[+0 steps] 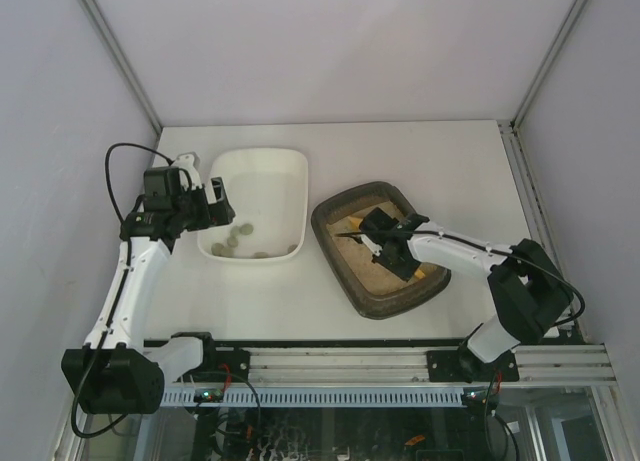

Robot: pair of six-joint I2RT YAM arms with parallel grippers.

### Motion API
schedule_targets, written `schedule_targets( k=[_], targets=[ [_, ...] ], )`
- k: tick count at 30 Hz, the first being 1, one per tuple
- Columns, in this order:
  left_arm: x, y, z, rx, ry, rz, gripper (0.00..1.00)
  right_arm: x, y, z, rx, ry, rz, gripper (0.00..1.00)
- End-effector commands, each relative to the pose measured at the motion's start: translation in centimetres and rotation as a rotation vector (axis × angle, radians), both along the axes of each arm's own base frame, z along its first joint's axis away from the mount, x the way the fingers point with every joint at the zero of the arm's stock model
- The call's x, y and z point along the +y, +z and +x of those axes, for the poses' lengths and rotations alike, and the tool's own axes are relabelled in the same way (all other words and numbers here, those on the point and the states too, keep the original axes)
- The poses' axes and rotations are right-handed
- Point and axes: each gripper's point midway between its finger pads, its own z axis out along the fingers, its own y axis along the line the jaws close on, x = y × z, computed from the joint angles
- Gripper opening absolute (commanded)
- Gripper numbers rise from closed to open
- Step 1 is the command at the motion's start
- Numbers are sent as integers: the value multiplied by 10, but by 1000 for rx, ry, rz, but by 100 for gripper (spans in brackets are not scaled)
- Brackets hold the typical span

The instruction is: Clean the litter box

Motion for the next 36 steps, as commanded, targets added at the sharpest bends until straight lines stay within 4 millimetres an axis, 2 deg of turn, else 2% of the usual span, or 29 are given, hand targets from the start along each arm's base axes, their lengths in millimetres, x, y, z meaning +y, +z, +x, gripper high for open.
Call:
schedule_targets(
  k=[1, 8, 15, 20, 26, 32, 36],
  targets=[
    [4, 24, 9, -91, 19, 3, 100, 16, 8, 7, 16, 28, 45, 0],
    [2, 21, 5, -82, 12, -4, 100, 34, 6, 17, 51, 30, 114, 0],
    [2, 20, 4, -74, 6, 1, 100, 51, -2, -4, 194, 42, 202, 0],
    [1, 19, 3, -64, 4, -4, 100, 67, -3, -9, 252, 24, 317, 0],
    [0, 19, 1, -62, 1, -14, 100, 72, -4, -3, 252, -49, 423, 0],
    [-2, 17, 0, -55, -4, -20, 100, 79, 2, 0, 267, -145, 602, 0],
    [-3, 16, 0, -50, -7, -25, 100, 73, 3, -1, 254, -188, 649, 0]
  ],
)
